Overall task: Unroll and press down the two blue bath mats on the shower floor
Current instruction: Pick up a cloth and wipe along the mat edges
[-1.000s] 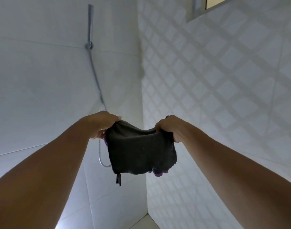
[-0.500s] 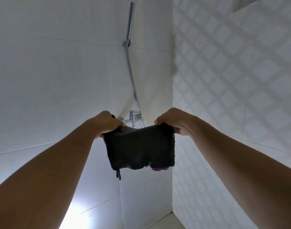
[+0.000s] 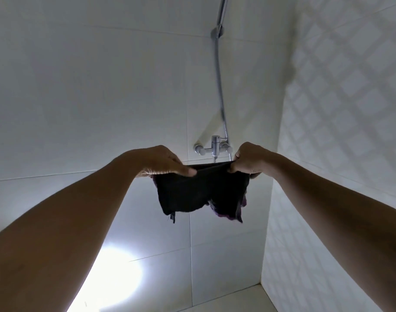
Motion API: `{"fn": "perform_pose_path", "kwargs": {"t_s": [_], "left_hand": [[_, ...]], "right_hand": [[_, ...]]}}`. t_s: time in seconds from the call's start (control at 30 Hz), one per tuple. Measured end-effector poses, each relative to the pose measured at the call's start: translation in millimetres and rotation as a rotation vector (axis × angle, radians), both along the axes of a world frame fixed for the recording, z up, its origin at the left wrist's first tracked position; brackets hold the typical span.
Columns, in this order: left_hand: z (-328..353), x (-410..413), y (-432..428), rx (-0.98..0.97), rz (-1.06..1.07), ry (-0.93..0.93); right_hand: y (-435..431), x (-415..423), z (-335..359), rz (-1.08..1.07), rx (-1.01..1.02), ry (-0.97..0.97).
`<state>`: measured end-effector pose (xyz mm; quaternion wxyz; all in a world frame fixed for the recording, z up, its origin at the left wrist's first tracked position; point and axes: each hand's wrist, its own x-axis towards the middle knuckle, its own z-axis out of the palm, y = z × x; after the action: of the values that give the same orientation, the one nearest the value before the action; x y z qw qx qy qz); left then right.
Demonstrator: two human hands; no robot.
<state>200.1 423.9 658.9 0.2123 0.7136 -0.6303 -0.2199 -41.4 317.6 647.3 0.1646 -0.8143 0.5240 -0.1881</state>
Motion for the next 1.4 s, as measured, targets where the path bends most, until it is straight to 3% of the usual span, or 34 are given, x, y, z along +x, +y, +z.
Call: {"fn": "perform_pose_path", "kwargs": {"t_s": [0.1, 0.17, 0.3, 0.43, 0.53, 0.67, 0.77, 0.93, 1.07, 1.17, 1.23, 1.3, 1.4], "left_hand": [[-5.8, -5.2, -13.4, 0.027, 0.088, -0.373], [-9.7, -7.9, -22.1, -0.037, 0.174, -0.447], [-15.1, -14.7, -33.0, -0.053, 0.245, -0.323], [-24.8, -28.7, -37.7, -0.004, 0.303, 0.073], [-27.7, -42.7, -38.3, 0.022, 0.305, 0.216], [-23.3, -48.1, -39.8, 0.039, 0.267, 0.463], [-22.3, -43.8, -38.0, 0.041, 0.198, 0.580], [-21.3, -52.2, -42.8, -0.058, 0.150, 0.409], [-22.2, -45.3, -50.9, -0.211, 0.234, 0.407], [-19.9, -38.3, -48.9, -0.161, 0.219, 0.443], [-16.8, -37.7, -46.8, -0.120, 0.203, 0.480], [-14.9, -38.1, -45.4, -0.093, 0.195, 0.530], [-17.6, -36.2, -44.2, -0.068, 0.225, 0.614]], "right_hand": [[-17.4, -3.9, 2.1, 0.071, -0.008, 0.033], [-30.0, -4.4, 1.9, 0.114, 0.033, -0.029], [-50.1, -7.2, -3.3, 0.171, 0.254, -0.225], [-59.1, -3.8, -15.8, 0.252, 0.468, -0.280], [-63.1, 8.5, -17.7, 0.267, 0.635, -0.414], [-67.8, 20.6, -7.4, 0.450, 0.873, -0.526], [-70.1, 28.3, -1.7, 0.508, 0.800, -0.459], [-65.9, 38.9, 8.3, 0.532, 0.557, -0.483], [-65.5, 35.1, 18.0, 0.542, 0.348, -0.422], [-75.2, 28.1, 17.0, 0.483, 0.269, -0.528], [-84.3, 20.3, 7.8, 0.499, 0.364, -0.420], [-88.4, 14.4, -8.1, 0.582, 0.592, -0.234], [-88.7, 15.2, -29.5, 0.625, 0.675, -0.304]]}}
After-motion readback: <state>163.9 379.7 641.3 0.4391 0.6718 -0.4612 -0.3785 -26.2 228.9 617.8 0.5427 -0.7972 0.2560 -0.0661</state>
